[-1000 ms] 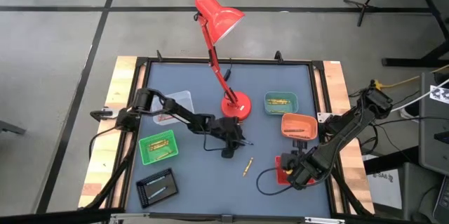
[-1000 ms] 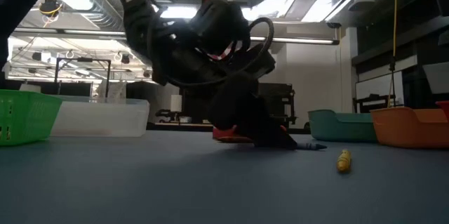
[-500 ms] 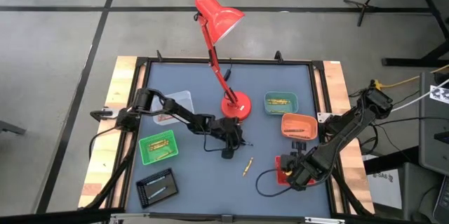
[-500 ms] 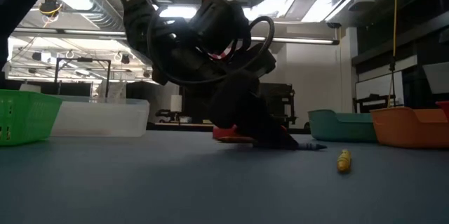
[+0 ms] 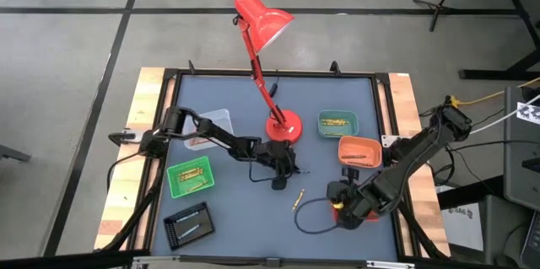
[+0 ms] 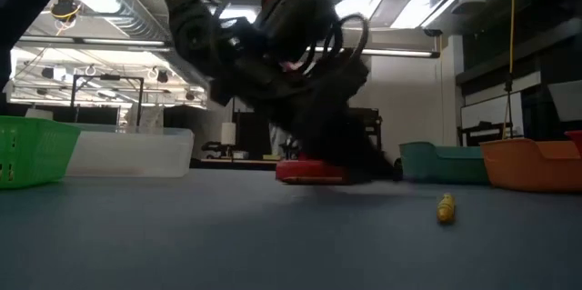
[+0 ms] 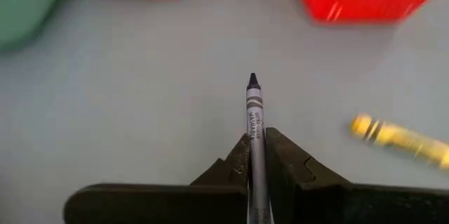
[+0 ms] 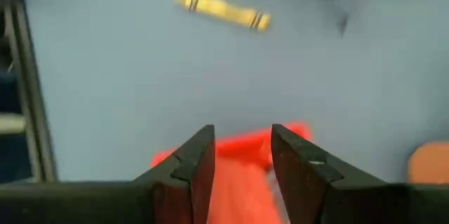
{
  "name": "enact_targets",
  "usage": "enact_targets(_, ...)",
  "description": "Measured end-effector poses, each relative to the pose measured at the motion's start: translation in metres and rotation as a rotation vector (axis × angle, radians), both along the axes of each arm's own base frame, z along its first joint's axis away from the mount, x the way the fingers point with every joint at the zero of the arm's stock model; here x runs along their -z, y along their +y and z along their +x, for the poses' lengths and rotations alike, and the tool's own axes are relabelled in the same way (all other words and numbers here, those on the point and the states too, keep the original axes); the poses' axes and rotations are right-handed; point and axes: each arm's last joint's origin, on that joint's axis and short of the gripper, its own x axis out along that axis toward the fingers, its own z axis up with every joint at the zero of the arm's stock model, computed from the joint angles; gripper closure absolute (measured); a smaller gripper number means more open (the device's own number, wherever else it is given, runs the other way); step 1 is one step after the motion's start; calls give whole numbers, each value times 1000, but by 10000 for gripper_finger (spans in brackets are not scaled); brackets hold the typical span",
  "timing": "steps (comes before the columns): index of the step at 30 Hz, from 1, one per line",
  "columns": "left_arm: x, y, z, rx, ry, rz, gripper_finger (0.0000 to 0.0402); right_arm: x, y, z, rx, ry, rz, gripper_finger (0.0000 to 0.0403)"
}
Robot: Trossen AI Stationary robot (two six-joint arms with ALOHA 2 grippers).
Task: Sort crayons
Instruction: Put the dark blue crayon into the red bin
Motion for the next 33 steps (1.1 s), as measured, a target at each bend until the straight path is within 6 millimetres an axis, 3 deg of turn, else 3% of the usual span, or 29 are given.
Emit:
enact_targets(8, -32, -21, 22, 51, -117, -15, 390, -9, -25, 25, 73, -72, -44, 265)
enact_targets(17, -62, -41, 37, 87, -218, -25, 390, -8, -44, 37, 89, -2, 35, 265)
enact_targets(29, -68, -52, 39, 103, -238, -27, 390, -7, -45, 34, 59, 58, 59, 265)
enact_targets(33, -68, -52, 39, 104, -238, -26, 390, -7, -45, 34, 59, 58, 59, 284)
